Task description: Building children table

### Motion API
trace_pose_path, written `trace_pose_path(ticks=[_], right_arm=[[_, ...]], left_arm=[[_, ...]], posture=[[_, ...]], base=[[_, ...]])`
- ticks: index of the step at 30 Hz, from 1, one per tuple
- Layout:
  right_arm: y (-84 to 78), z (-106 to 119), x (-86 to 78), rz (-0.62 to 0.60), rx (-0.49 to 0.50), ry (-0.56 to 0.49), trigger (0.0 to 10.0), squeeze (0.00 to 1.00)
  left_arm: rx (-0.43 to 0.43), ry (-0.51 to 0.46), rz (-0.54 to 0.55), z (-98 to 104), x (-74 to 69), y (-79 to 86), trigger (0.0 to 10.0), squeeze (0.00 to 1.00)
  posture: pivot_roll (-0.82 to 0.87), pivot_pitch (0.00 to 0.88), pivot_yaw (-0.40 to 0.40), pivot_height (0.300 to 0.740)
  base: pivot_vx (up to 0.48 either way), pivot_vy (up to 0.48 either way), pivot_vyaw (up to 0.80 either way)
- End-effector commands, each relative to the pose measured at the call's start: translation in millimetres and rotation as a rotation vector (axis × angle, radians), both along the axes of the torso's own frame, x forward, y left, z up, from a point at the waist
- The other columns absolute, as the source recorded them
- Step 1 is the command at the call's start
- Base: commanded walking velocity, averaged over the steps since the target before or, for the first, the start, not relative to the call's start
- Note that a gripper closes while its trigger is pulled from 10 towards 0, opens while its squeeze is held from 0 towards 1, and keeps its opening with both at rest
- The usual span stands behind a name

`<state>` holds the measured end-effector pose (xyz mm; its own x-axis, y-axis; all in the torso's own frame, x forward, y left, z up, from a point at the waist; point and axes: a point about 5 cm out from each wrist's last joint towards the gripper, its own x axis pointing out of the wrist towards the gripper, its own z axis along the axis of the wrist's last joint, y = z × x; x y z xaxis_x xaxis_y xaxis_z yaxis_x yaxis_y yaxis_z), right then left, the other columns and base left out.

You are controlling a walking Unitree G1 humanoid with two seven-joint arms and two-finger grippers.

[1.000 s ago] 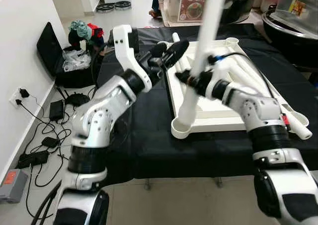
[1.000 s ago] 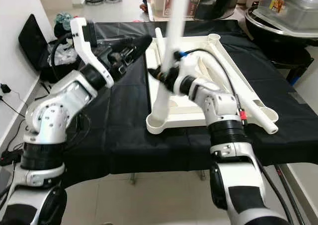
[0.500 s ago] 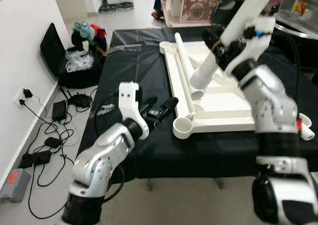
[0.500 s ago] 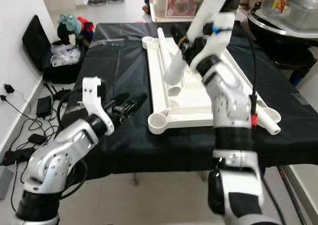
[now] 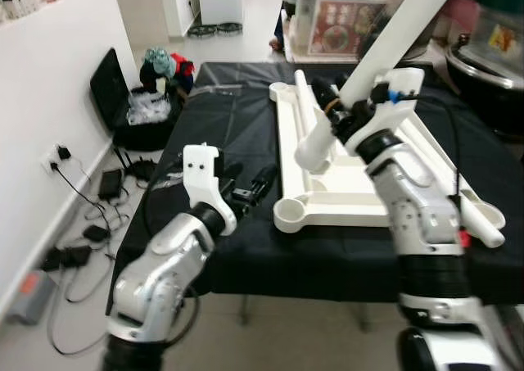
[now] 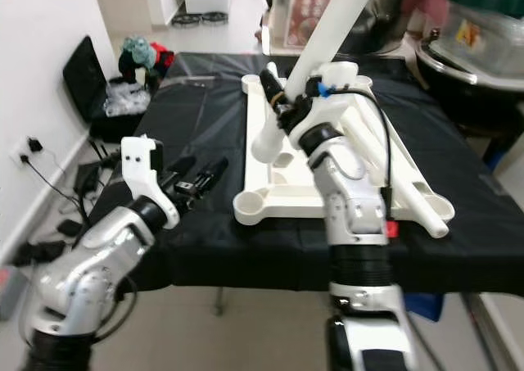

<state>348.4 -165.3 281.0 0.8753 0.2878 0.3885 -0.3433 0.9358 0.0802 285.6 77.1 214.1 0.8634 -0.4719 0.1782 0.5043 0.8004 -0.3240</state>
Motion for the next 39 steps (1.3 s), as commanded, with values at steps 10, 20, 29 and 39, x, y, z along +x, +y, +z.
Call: trace_pose_path(ticks=[10, 20, 29, 39], right_arm=[[6.9, 19.4, -1.5, 0.025, -0.014, -0.074, 10.0, 0.0], [10.5, 29.6, 3.4, 0.038, -0.061, -0.109, 10.0, 0.0], [13.0, 41.6, 18.9, 0.101, -0.079, -0.096, 10.0, 0.0], [1.2, 38.2, 32.0, 0.194, -0.104, -0.046, 10.0, 0.0]], left_arm=[[-0.023, 0.045, 0.072, -6.4, 2.1, 9.5, 10.0, 0.0], [-0.011, 0.067, 0.026, -15.5, -6.8, -2.0, 10.0, 0.0], [0.021, 0.09, -0.041, -26.0, -21.0, -14.0, 10.0, 0.0], [0.083, 0.103, -0.036, -38.5, -29.1, -9.3, 10.0, 0.0]], posture=[[0.1, 0.058, -0.028, 0.74], [0.1, 0.06, -0.034, 0.74], [0.11, 0.08, -0.037, 0.74], [0.11, 0.122, -0.038, 0.74]], base=[[0.04, -0.025, 0.0], [0.0, 0.0, 0.57], [0.0, 0.0, 0.71], [0.0, 0.0, 0.0]])
